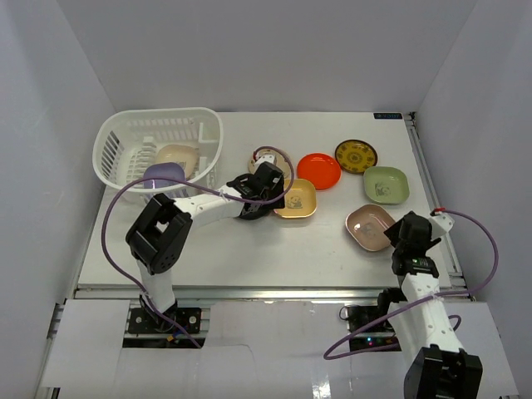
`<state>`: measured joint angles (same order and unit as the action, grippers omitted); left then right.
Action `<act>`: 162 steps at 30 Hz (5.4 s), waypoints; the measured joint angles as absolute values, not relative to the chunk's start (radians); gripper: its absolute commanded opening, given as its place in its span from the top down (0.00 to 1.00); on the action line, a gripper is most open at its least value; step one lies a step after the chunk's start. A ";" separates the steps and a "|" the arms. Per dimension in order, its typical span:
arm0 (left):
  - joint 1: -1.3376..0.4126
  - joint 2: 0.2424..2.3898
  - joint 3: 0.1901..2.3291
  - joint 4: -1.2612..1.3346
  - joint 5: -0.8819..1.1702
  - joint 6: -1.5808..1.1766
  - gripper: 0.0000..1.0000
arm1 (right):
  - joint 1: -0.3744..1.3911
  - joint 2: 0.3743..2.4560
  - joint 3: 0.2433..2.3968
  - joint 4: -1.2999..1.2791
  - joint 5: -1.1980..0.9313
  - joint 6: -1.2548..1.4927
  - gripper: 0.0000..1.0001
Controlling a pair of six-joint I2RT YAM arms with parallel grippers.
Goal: Place the plates into the plastic bin on the countertop
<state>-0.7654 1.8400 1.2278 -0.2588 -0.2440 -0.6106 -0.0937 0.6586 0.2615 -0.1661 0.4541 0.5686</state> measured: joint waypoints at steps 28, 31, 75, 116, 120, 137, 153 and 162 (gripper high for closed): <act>-0.765 1.868 1.236 -0.232 -0.214 -0.602 1.00 | -0.111 0.469 0.245 -0.231 0.081 0.598 0.92; -0.765 1.831 1.231 -0.237 -0.212 -0.601 1.00 | -0.111 0.446 0.316 -0.246 0.051 0.596 0.92; 0.109 1.234 1.233 -0.390 -0.129 -0.615 0.02 | 0.830 1.774 1.650 -0.058 0.127 0.378 0.92; -0.747 1.724 1.251 -0.233 -0.035 -0.675 0.11 | -0.271 1.167 0.537 0.108 0.258 0.568 0.24; -0.752 1.893 1.344 -0.213 -0.073 -0.681 0.11 | -0.295 1.297 0.554 0.164 0.186 0.590 0.23; -0.734 2.319 1.784 -0.208 -0.151 -0.661 0.22 | -0.299 1.342 0.459 0.284 0.071 0.686 0.92; -0.726 2.316 1.637 0.057 -0.196 -0.853 1.00 | -0.285 0.762 0.375 0.142 -0.099 0.660 0.92; -0.726 2.030 1.258 0.122 -0.229 -0.887 1.00 | -0.226 0.687 0.414 0.024 -0.215 0.648 0.92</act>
